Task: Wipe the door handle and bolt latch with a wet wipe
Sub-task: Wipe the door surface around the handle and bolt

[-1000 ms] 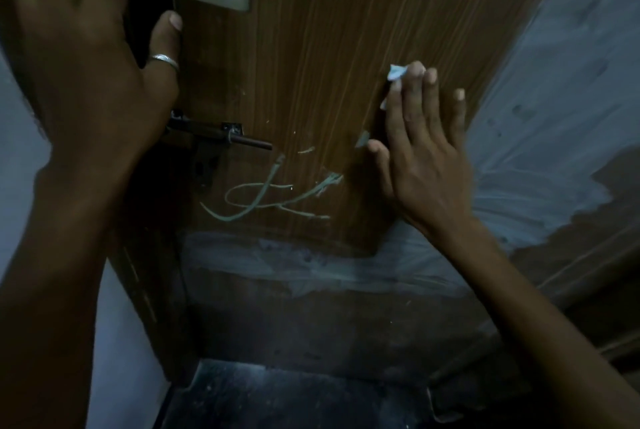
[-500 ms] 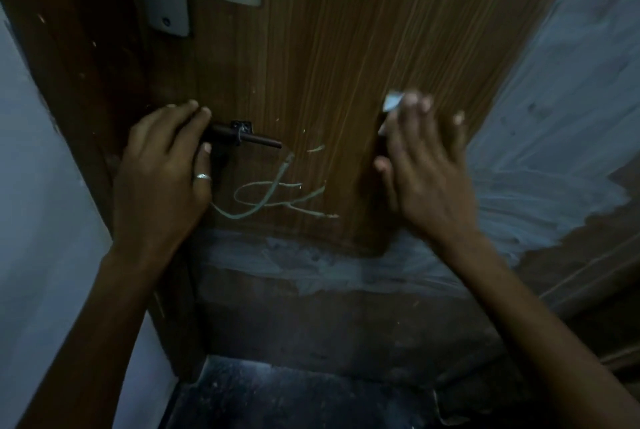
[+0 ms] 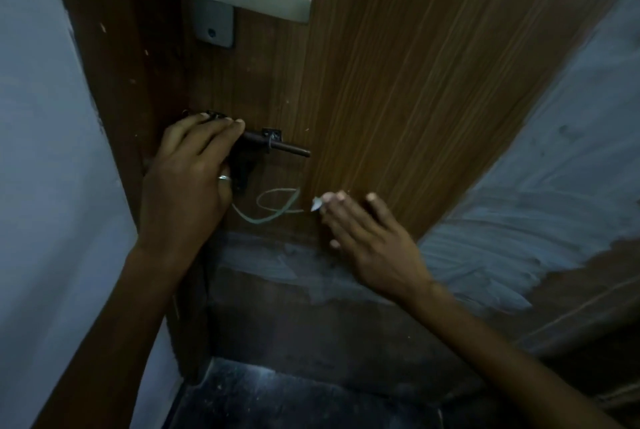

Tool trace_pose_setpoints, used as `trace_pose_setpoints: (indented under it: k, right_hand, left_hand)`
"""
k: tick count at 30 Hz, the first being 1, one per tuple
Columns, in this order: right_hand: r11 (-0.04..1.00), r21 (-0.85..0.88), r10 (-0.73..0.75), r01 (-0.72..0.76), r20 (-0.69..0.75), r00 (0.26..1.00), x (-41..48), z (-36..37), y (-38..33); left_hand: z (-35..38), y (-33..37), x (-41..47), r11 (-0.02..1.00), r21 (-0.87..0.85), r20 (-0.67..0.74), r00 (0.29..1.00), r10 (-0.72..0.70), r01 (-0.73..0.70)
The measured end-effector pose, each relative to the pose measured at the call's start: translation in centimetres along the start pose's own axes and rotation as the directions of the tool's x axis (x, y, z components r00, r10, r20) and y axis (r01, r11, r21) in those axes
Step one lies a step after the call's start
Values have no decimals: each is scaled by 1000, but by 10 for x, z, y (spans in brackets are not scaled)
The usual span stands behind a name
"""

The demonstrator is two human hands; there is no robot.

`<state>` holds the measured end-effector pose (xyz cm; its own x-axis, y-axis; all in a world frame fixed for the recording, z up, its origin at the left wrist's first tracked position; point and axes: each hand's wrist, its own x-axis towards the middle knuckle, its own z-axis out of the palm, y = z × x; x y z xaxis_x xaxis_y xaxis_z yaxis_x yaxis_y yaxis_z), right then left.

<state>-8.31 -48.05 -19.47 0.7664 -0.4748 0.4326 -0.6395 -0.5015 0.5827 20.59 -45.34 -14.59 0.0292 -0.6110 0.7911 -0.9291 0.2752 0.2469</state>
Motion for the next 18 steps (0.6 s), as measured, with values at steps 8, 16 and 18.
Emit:
trace_pose_setpoints:
  k: [8,16,18]
  right_hand:
    - [946,-38,306,-322,-228,924,60,-55,56]
    - [1000,-4,30,-30,81,996,-61,37,-25]
    - [991,-38,133,-132,21,991,-67,25,-6]
  left_hand:
    - [0,2,0,999,-19,10,999,-50,50]
    - [0,0,0,999,-17,15,999,-36,36]
    - [1,-2,-1,999,-20,8,1000,-26,26]
